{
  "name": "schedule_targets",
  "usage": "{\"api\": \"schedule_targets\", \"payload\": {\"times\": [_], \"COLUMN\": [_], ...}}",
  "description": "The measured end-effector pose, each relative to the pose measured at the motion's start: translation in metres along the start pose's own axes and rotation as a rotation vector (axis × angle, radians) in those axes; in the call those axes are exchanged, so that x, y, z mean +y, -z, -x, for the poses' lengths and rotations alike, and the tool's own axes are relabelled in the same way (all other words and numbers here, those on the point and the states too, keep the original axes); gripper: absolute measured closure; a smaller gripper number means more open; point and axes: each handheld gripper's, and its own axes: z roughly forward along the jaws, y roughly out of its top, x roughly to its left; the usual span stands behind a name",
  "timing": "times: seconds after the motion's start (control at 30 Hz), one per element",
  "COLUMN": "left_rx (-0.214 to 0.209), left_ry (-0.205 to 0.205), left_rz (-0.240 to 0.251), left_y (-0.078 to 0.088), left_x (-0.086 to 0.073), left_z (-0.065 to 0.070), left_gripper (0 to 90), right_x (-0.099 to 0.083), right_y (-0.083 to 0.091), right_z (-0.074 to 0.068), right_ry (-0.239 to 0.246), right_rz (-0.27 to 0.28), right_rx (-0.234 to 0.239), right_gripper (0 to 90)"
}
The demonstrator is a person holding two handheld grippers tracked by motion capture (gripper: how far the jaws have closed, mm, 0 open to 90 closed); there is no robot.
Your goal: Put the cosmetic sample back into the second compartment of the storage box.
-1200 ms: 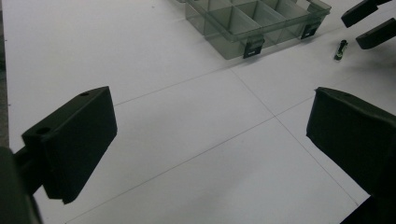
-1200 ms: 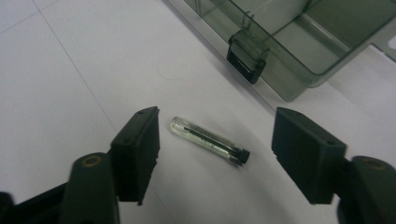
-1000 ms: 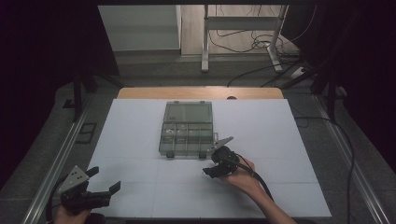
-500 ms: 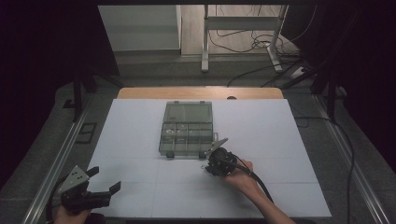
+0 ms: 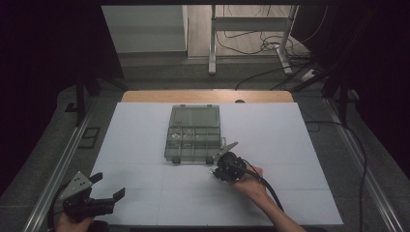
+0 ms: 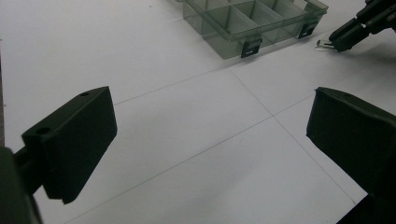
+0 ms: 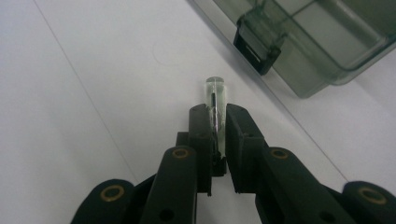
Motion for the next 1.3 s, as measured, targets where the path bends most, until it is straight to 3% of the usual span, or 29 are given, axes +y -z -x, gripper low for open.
{"api": "schedule_targets", "payload": {"times": [0.63,1.3], "left_rx": [0.008,-0.001], "left_ry": [-0.003,0.004], "left_rz": [-0.004,-0.007], "left_y": [-0.001,-0.001], "left_x": [0.0,0.001], "left_z": [0.001,0.0], "left_gripper": [2.1,2.1], "right_x": [0.002,0.01], "right_y": [0.022,0.037], "right_z": [0.003,0.005], "right_ry": [-0.041,-0.064], "right_rz": [0.115,0.183], "right_rx": [0.021,0.024], "right_gripper": [81.2,81.2]}}
